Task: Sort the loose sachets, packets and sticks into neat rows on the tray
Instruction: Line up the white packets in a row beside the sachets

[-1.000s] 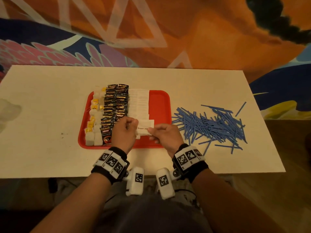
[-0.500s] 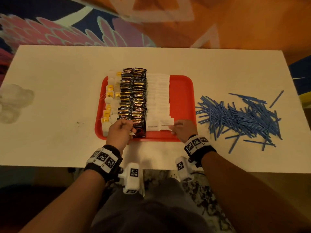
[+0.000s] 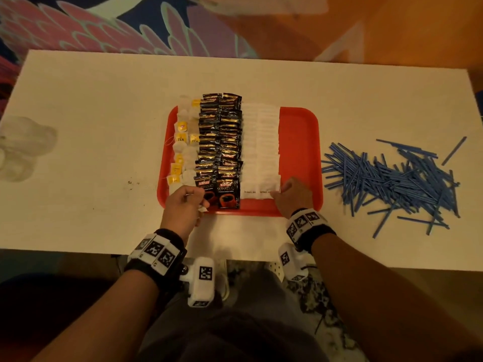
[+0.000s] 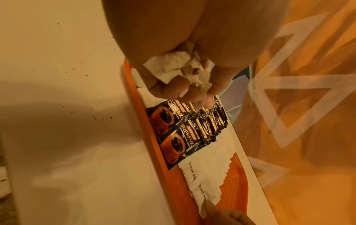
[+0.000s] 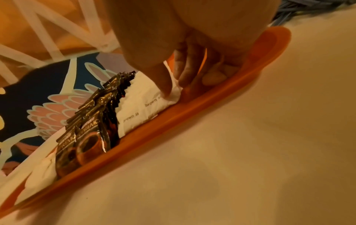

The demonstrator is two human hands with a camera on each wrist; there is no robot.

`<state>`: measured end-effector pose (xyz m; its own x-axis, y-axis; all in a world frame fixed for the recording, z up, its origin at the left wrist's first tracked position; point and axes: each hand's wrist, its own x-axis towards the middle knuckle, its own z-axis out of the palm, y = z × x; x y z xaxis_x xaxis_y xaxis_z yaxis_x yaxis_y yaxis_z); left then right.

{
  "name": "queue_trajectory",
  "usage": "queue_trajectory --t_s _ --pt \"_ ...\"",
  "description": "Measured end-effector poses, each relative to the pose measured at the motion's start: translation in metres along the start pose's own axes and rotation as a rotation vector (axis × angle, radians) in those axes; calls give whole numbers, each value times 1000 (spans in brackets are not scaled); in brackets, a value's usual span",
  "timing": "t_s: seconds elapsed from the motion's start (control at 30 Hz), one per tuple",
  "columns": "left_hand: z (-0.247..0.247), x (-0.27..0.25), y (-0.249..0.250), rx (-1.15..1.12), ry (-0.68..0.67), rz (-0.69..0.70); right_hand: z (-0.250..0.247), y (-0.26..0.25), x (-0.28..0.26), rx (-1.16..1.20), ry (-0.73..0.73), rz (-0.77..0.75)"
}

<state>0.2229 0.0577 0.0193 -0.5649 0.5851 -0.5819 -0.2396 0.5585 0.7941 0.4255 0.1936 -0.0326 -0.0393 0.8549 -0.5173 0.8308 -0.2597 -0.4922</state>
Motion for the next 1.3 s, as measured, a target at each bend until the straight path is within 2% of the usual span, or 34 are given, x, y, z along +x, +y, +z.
queue_trajectory --t_s 0.13,0.2,0.27,0.43,0.57,0.73,0.87,0.97,1.07,1.3 --pt "1 1 0 -2 -1 -12 0 -11 -8 -48 41 -263" --pt "3 -1 0 3 -5 -11 4 -17 -8 -117 -6 -382" --pt "3 -2 0 9 -8 -9 9 -17 -6 -155 -65 -417" --pt "2 -5 0 -45 -14 -40 12 -13 -5 -210 -74 -358" --pt "7 -8 1 -111 -38 -76 1 -13 -14 -151 -52 -350" --pt "29 -14 15 -202 -126 -94 -19 -22 -35 103 -16 -341" --pt "50 -23 33 -227 -213 -69 -42 -36 -64 318 -131 -339" --pt "68 -32 50 -183 -233 -39 -54 -44 -80 359 -225 -364" --pt "83 -39 63 -17 -230 57 -61 -49 -87 394 -257 -340" --pt "90 -45 84 115 -403 197 -99 -49 -83 633 -151 -237"
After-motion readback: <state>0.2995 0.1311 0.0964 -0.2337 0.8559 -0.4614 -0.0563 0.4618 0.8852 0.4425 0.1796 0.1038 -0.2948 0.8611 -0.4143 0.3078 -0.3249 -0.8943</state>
